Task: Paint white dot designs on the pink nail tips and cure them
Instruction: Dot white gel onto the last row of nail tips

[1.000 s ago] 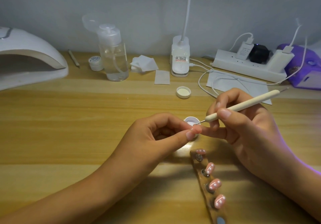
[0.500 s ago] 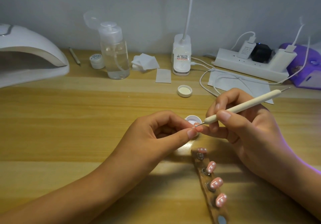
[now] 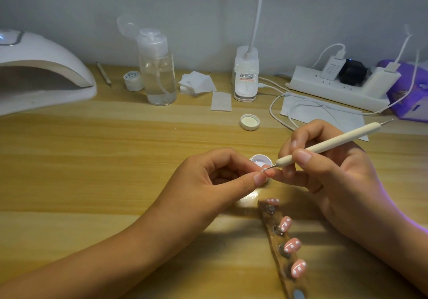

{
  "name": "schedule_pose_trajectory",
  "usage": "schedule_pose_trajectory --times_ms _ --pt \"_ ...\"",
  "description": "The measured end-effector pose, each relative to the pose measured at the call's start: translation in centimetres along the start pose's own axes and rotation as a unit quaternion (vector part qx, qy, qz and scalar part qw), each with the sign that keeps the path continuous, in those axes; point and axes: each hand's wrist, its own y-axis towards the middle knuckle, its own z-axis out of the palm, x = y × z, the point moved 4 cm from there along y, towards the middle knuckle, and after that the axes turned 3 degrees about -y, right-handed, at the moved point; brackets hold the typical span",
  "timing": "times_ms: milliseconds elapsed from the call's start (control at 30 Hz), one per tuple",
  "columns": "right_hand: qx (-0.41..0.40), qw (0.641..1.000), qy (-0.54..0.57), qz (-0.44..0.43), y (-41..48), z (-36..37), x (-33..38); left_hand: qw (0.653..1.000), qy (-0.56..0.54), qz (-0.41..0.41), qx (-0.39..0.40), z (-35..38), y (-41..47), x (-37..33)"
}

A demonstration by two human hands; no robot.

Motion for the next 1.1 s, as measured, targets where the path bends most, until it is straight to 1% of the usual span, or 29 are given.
schedule_pose_trajectory --times_ms 833,1000,1100 --pt "-0.005 1.000 0.014 0.001 0.1 0.0 0.1 1.000 0.011 -0.001 -0.004 -0.1 0.0 0.0" --pt "-0.032 0.999 0.003 -0.030 0.3 -0.6 0.6 1.000 0.007 0.002 -0.006 0.0 -0.1 -0.2" --pt "-0.084 0.994 -0.061 -0.045 0.7 -1.5 0.7 1.000 0.006 -0.002 -0.016 -0.1 -0.1 -0.2"
